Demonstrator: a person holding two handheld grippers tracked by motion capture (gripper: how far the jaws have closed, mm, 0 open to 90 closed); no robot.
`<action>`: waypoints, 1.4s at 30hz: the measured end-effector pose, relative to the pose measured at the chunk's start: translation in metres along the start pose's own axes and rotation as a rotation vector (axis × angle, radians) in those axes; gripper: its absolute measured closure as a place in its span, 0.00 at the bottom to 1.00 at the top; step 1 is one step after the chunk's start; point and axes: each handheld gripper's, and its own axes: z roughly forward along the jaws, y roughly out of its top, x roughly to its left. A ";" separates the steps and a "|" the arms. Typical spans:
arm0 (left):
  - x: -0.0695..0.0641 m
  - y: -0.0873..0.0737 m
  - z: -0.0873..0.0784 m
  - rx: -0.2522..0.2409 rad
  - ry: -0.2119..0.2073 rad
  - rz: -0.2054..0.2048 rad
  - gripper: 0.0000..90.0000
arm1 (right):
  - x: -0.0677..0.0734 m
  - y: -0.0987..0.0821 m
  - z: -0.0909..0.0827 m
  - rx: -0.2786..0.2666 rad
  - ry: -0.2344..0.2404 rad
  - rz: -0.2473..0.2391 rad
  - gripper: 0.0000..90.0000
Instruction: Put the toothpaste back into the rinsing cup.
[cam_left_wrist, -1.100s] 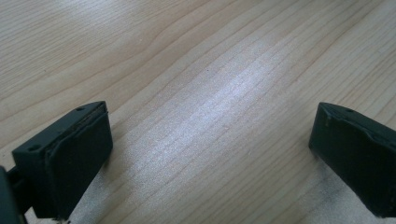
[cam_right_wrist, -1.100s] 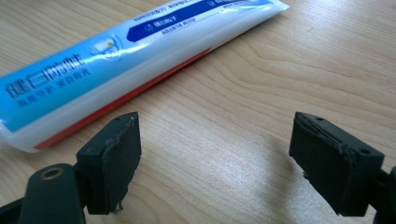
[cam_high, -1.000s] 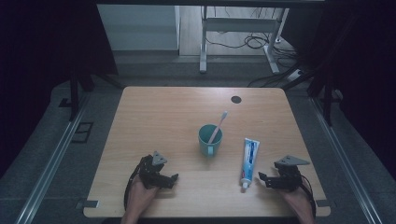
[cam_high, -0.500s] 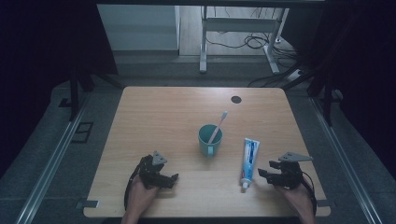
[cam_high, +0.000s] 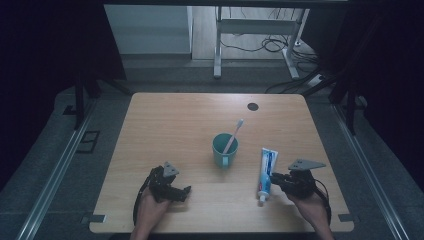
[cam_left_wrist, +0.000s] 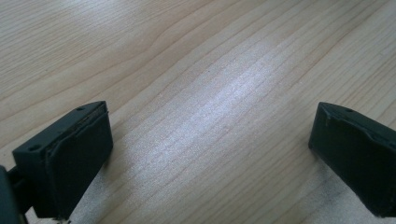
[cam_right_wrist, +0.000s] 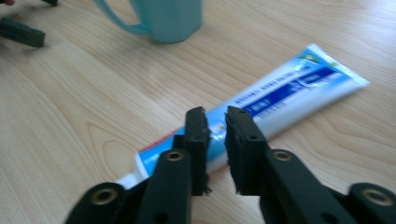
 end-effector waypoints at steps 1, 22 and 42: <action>0.000 0.000 0.000 0.000 -0.001 0.000 0.00 | 0.002 0.001 0.002 0.002 0.007 -0.001 0.91; 0.000 0.000 0.000 0.000 -0.001 0.000 0.00 | 0.024 0.004 0.039 0.095 0.101 -0.026 0.97; 0.000 0.000 0.000 0.000 -0.001 0.000 0.00 | 0.001 -0.014 0.017 0.109 0.033 0.013 0.93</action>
